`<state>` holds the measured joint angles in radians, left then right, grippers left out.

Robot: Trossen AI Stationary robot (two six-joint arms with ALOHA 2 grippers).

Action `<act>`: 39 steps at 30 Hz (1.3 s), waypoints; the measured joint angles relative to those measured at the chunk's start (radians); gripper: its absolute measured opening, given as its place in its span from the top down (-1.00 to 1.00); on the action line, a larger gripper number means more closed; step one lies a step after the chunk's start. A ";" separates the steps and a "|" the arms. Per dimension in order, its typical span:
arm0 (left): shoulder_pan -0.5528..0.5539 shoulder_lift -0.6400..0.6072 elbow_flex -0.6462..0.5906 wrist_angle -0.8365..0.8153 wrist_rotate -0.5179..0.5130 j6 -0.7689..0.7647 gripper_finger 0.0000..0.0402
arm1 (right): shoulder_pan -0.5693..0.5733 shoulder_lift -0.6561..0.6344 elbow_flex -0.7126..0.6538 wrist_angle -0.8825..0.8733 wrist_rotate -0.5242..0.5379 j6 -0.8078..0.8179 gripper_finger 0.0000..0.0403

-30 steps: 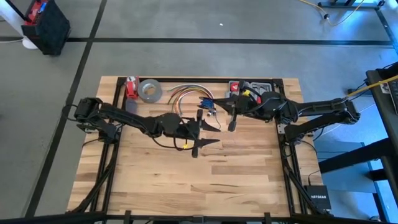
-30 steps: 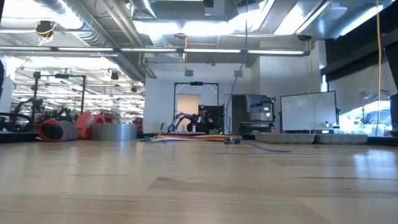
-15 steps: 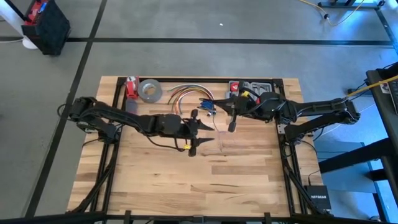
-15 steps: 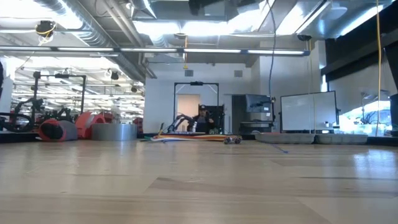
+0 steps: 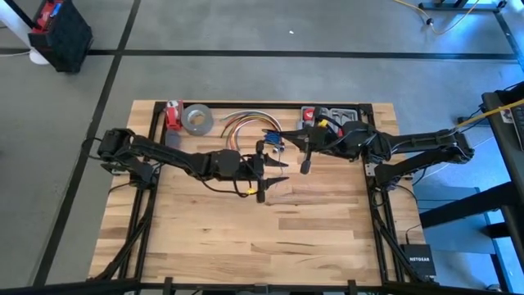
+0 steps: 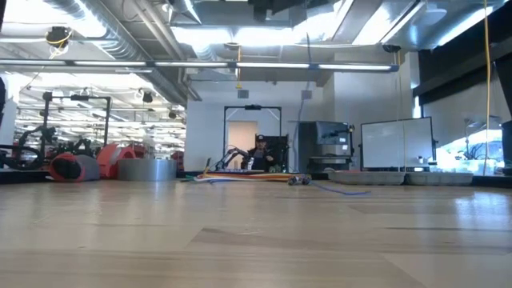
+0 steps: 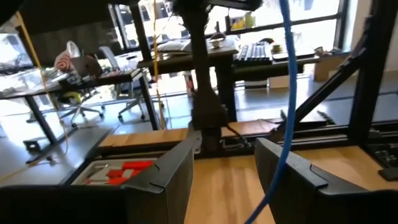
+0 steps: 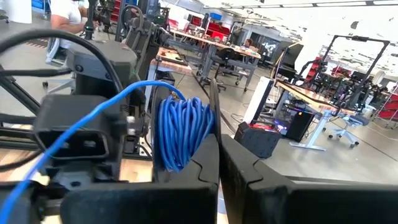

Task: Coil cords
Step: Coil the blue wire on the black spool

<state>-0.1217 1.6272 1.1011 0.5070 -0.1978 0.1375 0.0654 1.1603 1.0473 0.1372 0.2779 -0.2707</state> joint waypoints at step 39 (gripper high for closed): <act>0.053 -0.003 0.013 0.099 0.024 -0.066 1.00 | -0.001 0.043 0.003 -0.004 -0.019 -0.032 0.99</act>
<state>-0.0689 1.6238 1.1137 0.6060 -0.1742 0.0718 0.0644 1.2036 1.0500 0.1329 0.2591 -0.3029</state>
